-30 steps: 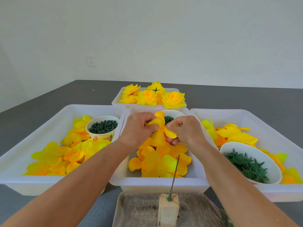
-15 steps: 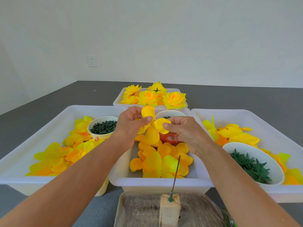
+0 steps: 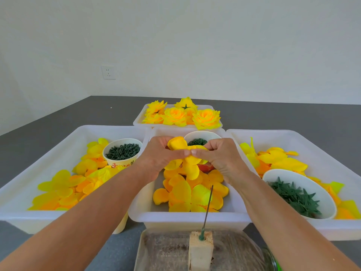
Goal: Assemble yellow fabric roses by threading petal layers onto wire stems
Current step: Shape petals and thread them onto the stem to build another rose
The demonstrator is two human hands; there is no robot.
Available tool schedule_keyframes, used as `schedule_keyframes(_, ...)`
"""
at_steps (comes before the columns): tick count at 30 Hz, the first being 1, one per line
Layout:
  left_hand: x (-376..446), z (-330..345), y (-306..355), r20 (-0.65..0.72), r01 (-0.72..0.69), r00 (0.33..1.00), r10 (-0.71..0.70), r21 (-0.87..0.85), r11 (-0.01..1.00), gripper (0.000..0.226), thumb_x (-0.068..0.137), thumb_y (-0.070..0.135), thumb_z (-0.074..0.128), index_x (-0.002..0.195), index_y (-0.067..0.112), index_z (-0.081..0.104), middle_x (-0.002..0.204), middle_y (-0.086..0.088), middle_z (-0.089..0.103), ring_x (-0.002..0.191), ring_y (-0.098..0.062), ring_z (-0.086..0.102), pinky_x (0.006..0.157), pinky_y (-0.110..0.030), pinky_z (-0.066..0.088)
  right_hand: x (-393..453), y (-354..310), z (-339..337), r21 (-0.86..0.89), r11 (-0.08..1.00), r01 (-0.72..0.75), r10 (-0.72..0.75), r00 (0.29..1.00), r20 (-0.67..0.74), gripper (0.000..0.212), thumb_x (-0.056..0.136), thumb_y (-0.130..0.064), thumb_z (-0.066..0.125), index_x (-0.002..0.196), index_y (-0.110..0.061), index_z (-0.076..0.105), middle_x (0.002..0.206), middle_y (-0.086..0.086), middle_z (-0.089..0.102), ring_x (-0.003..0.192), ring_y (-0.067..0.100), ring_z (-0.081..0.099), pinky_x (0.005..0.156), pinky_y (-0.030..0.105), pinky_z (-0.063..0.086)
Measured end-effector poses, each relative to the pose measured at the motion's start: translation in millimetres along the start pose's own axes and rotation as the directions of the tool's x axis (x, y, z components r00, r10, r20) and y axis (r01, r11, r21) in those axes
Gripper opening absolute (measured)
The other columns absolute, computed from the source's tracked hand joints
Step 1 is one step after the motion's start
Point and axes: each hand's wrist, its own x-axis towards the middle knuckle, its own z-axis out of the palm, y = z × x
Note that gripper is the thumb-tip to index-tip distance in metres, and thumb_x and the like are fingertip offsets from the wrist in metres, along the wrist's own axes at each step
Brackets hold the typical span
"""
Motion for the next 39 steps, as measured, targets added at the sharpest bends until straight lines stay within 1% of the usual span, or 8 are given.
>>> schedule_keyframes(4, 1, -2, 0, -0.072, -0.012, 0.997, 0.003, -0.113, 0.994, 0.007, 0.077, 0.003, 0.070, 0.077, 0.008, 0.065, 0.074, -0.009, 0.066, 0.070, -0.023, 0.061, 0.068, -0.033, 0.050, 2, -2, 0, 0.191, 0.973, -0.125, 0.105, 0.988, 0.111, 0.022, 0.081, -0.027, 0.071, 0.083, -0.005, 0.072, 0.090, 0.017, 0.072, 0.084, 0.030, 0.067, 0.085, 0.042, 0.055)
schedule_keyframes(8, 1, -2, 1, -0.054, -0.004, 0.999, -0.004, -0.148, 0.989, 0.012, 0.073, 0.003, 0.072, 0.079, 0.011, 0.066, 0.073, -0.005, 0.066, 0.066, -0.020, 0.061, 0.060, -0.028, 0.051, 4, -3, 0, 0.212, 0.967, -0.141, 0.121, 0.987, 0.105, 0.013, 0.081, -0.021, 0.071, 0.072, -0.012, 0.070, 0.075, 0.007, 0.072, 0.074, 0.022, 0.067, 0.079, 0.039, 0.055)
schedule_keyframes(13, 2, 1, -1, -0.193, -0.181, 0.955, 0.226, 0.228, 0.957, 0.036, 0.065, 0.006, 0.083, 0.090, 0.018, 0.061, 0.090, 0.001, 0.062, 0.078, -0.006, 0.056, 0.068, -0.020, 0.047, 5, 0, 0, 0.191, 0.971, -0.147, 0.158, 0.986, -0.048, 0.022, 0.076, -0.023, 0.076, 0.065, -0.009, 0.063, 0.070, 0.014, 0.064, 0.064, 0.024, 0.056, 0.067, 0.036, 0.050)
schedule_keyframes(16, 1, 2, -1, -0.168, -0.276, 0.923, 0.347, 0.339, 0.899, 0.026, 0.066, 0.011, 0.083, 0.074, 0.018, 0.059, 0.074, 0.001, 0.061, 0.066, -0.005, 0.052, 0.059, -0.011, 0.041, 8, 3, 1, 0.166, 0.981, -0.099, 0.122, 0.984, -0.130, 0.028, 0.076, -0.022, 0.076, 0.059, -0.010, 0.058, 0.062, 0.009, 0.056, 0.059, 0.020, 0.049, 0.061, 0.032, 0.044)
schedule_keyframes(19, -2, 6, -1, -0.035, -0.176, 0.982, 0.188, 0.225, 0.958, 0.022, 0.070, 0.016, 0.081, 0.081, 0.010, 0.062, 0.072, -0.010, 0.067, 0.056, -0.011, 0.061, 0.050, -0.021, 0.050, 7, 4, 2, 0.126, 0.991, -0.055, 0.064, 0.995, -0.071, 0.033, 0.075, -0.026, 0.077, 0.053, -0.015, 0.054, 0.047, -0.005, 0.052, 0.044, 0.007, 0.047, 0.049, 0.022, 0.040)
schedule_keyframes(25, -3, 7, 1, 0.049, -0.083, 0.996, 0.078, 0.106, 0.991, 0.024, 0.068, 0.009, 0.079, 0.085, 0.004, 0.062, 0.079, -0.014, 0.063, 0.066, -0.018, 0.062, 0.057, -0.024, 0.055, 3, 0, 4, 0.205, 0.974, -0.091, 0.057, 0.985, 0.163, 0.036, 0.060, -0.045, 0.074, 0.066, -0.010, 0.066, 0.056, -0.004, 0.064, 0.061, 0.010, 0.063, 0.072, 0.031, 0.057)
schedule_keyframes(30, -3, 4, 3, 0.105, -0.005, 0.994, 0.011, -0.059, 0.998, 0.005, 0.083, 0.007, 0.067, 0.087, 0.006, 0.065, 0.076, -0.006, 0.066, 0.063, -0.013, 0.064, 0.056, -0.022, 0.052, 3, -2, 3, 0.342, 0.929, -0.144, 0.068, 0.972, 0.226, 0.023, 0.075, -0.028, 0.070, 0.079, -0.005, 0.069, 0.075, 0.004, 0.070, 0.072, 0.013, 0.066, 0.069, 0.026, 0.057)
schedule_keyframes(39, 0, 0, 2, -0.064, -0.024, 0.998, 0.014, -0.155, 0.988, 0.015, 0.077, -0.011, 0.065, 0.077, 0.000, 0.055, 0.076, -0.015, 0.061, 0.054, -0.013, 0.065, 0.058, -0.025, 0.058, 5, -4, -2, 0.456, 0.863, -0.218, 0.158, 0.973, 0.167, 0.002, 0.084, -0.008, 0.065, 0.083, -0.007, 0.064, 0.078, 0.009, 0.071, 0.069, 0.018, 0.069, 0.063, 0.026, 0.057)
